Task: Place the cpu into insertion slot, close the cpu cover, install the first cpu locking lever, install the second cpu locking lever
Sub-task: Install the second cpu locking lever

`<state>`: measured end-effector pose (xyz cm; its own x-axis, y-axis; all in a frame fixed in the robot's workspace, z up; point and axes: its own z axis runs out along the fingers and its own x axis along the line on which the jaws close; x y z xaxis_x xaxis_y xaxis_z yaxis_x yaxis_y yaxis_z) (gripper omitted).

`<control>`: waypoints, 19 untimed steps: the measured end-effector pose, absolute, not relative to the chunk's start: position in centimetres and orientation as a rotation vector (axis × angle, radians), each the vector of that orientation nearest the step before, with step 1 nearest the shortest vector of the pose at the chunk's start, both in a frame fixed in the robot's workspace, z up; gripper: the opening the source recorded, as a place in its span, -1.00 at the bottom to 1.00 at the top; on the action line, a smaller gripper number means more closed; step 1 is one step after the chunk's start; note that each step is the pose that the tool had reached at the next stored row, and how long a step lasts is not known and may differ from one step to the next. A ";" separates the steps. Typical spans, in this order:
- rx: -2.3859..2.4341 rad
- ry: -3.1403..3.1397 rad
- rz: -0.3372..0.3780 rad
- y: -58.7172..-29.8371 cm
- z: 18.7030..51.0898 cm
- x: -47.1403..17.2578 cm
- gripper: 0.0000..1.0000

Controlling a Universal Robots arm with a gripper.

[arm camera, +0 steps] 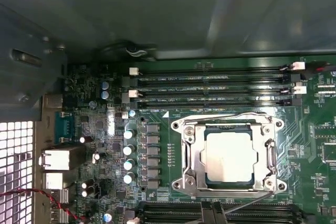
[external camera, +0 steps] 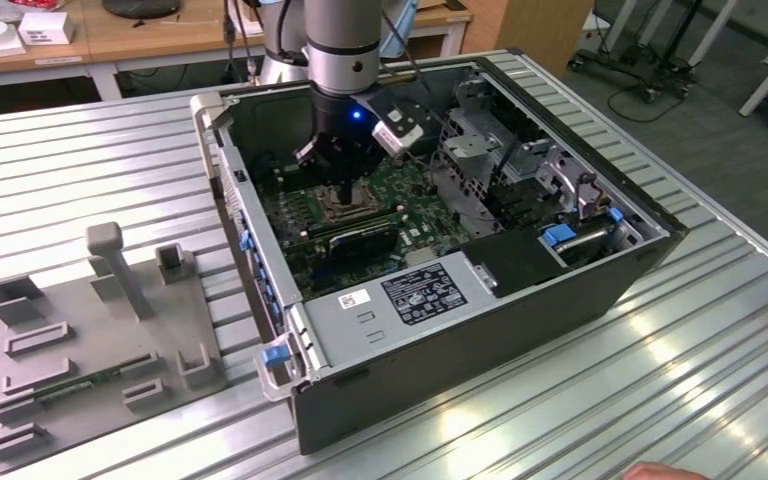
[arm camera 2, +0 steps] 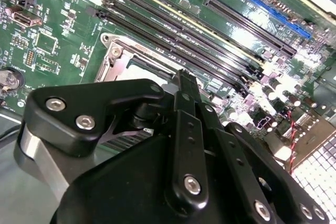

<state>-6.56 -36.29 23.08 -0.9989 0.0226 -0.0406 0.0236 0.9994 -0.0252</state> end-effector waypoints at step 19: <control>0.046 3.101 -0.040 -36.5 22.2 -7.8 -0.79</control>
<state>-7.80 -36.49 22.22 -0.9988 0.0289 -0.0406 0.0300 0.9992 -0.0252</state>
